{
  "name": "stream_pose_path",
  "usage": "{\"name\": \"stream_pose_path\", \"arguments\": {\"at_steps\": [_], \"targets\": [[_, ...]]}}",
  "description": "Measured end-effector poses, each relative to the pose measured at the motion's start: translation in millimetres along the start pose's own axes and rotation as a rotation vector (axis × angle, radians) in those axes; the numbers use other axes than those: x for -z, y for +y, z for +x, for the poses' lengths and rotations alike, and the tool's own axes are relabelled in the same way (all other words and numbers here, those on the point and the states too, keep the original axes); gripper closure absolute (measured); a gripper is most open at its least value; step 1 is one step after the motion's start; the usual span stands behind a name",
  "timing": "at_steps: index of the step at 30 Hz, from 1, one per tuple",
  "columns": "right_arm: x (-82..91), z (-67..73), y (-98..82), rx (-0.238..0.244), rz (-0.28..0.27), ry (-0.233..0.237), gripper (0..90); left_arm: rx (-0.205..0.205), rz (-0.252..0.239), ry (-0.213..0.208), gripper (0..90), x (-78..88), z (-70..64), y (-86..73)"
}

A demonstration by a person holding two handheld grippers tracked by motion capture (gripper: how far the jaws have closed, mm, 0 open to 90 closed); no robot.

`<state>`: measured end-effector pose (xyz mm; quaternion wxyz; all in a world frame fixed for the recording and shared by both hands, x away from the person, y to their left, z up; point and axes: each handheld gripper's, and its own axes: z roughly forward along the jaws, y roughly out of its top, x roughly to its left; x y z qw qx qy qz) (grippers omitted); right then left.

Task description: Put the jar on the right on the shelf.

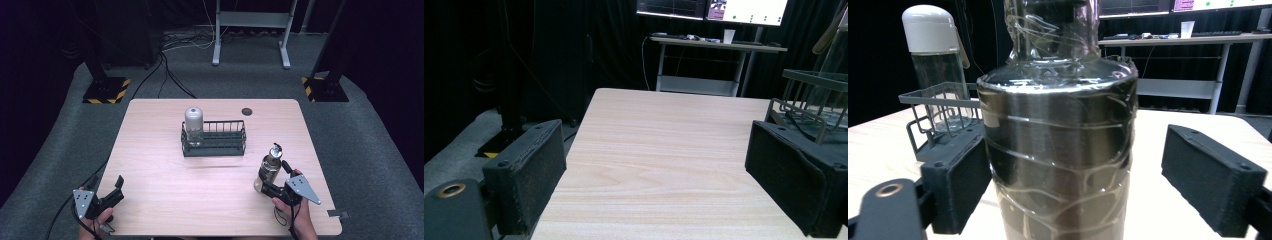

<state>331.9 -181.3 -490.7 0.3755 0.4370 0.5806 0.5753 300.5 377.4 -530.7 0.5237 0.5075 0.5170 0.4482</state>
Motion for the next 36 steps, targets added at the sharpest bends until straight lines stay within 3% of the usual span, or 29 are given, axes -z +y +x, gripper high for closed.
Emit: {"name": "stream_pose_path", "arguments": {"at_steps": [9,17,36], "targets": [[-8.2,6.8,-4.7,0.011,0.053,0.008,31.6,-0.003,0.001,0.000,9.1,-0.1,-0.2,0.0],[-11.0,10.3,-3.6,0.027,0.058,-0.020,32.9,-0.003,0.003,-0.001,9.1,-0.4,-0.2,0.1],[-23.8,15.7,4.8,0.005,0.081,-0.046,33.0,-0.004,0.003,-0.002,9.1,-0.4,-0.2,0.1]]}}
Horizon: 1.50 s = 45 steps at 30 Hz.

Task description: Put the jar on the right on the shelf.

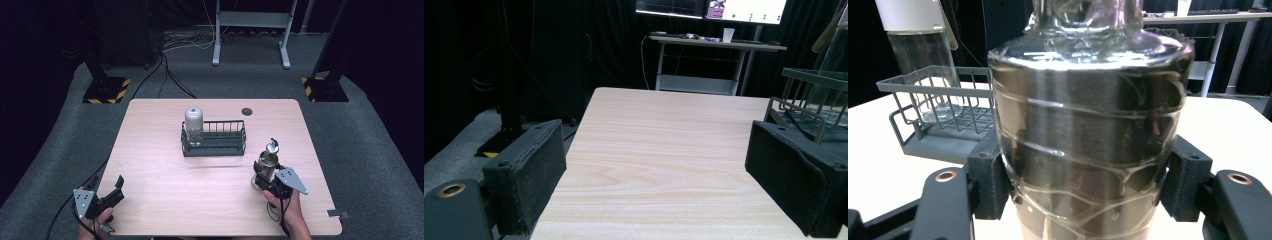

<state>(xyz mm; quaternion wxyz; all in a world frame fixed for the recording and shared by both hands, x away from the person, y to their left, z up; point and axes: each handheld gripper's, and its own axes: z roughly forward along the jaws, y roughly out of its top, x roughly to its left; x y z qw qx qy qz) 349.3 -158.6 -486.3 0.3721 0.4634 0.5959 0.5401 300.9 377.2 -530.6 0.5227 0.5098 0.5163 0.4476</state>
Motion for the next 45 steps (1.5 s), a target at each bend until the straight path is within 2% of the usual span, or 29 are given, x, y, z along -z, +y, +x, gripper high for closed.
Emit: {"name": "stream_pose_path", "arguments": {"at_steps": [16,25,45], "targets": [[-12.1,8.8,23.2,0.024,0.004,0.030,32.9,0.000,0.000,0.001,9.1,0.0,0.0,0.0],[-21.7,16.9,42.8,0.023,-0.002,0.043,32.9,-0.003,0.000,0.003,9.1,0.0,-0.5,0.0],[-43.8,26.3,88.5,0.034,0.011,0.029,32.9,0.001,0.003,0.001,9.1,-0.3,-0.1,0.1]]}}
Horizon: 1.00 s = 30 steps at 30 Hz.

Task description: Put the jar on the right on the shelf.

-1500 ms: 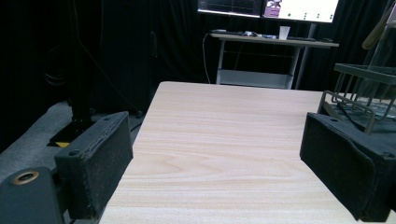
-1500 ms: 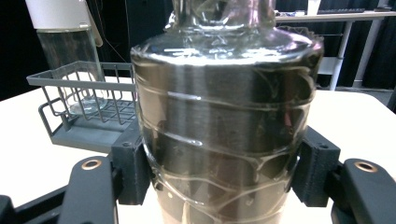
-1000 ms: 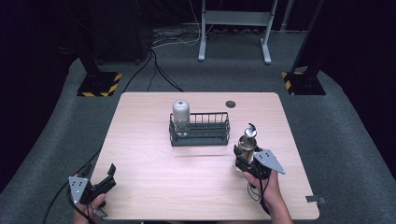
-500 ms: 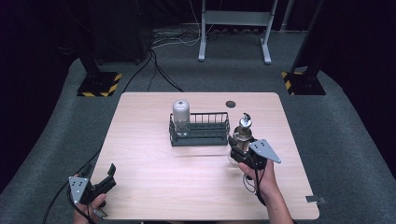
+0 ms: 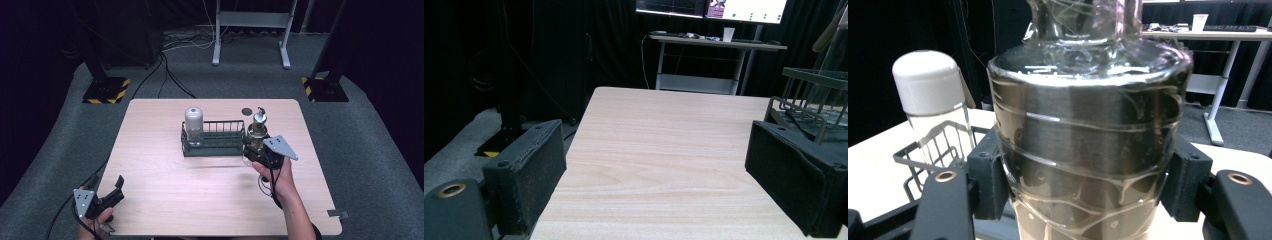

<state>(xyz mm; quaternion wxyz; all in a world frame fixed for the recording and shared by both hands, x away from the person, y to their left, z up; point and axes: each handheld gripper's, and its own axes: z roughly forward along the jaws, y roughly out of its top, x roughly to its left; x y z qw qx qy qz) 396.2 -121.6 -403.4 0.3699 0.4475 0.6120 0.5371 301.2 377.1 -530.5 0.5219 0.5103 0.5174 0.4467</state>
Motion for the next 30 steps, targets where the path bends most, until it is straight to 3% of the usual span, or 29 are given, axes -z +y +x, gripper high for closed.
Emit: {"name": "stream_pose_path", "arguments": {"at_steps": [13,30], "targets": [[-17.9,4.3,23.8,0.002,0.005,-0.005,32.9,0.000,0.002,-0.003,9.1,-0.3,0.0,0.1],[-39.2,18.1,38.0,0.016,0.006,0.000,33.0,-0.006,0.004,-0.006,9.1,-0.4,-0.4,0.1]]}}
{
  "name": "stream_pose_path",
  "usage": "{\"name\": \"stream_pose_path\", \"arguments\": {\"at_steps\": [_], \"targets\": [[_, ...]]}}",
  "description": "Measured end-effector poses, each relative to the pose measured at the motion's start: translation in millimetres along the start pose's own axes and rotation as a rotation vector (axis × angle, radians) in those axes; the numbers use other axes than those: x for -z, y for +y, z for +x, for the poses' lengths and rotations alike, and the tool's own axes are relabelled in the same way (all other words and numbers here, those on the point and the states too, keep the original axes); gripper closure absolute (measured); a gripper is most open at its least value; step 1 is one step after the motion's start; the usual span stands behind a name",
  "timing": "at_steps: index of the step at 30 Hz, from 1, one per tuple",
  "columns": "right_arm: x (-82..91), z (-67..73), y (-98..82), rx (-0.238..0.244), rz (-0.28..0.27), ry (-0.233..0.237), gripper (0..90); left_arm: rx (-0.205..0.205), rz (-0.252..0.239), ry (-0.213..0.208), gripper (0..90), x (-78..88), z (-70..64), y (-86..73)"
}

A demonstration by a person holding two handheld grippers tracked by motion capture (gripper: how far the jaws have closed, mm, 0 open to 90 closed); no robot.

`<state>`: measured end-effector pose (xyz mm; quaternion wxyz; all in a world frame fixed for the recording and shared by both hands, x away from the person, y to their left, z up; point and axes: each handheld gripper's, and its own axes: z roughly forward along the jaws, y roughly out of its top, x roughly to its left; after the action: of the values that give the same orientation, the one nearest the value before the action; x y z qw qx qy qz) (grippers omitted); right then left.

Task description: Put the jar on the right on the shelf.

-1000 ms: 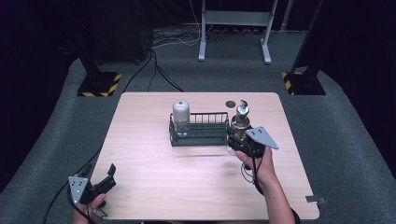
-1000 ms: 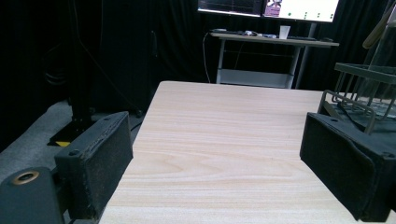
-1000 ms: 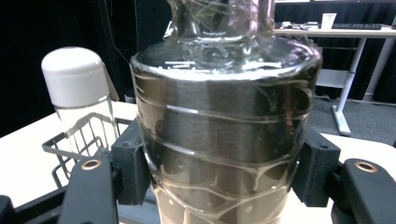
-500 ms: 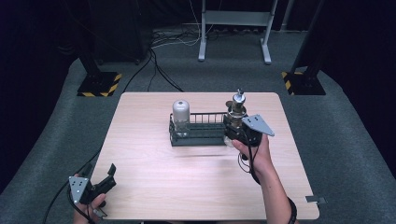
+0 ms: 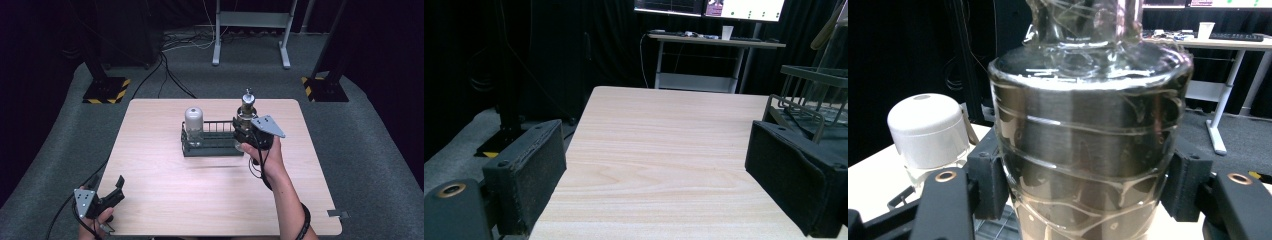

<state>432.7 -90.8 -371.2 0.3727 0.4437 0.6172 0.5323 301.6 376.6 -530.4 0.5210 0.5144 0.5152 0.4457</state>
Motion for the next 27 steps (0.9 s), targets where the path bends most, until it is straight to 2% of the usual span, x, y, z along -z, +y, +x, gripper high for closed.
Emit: {"name": "stream_pose_path", "arguments": {"at_steps": [27], "targets": [[-35.5,6.0,9.8,-0.015,0.012,-0.030,33.0,0.001,-0.002,0.001,9.1,-0.2,0.0,-0.1]]}}
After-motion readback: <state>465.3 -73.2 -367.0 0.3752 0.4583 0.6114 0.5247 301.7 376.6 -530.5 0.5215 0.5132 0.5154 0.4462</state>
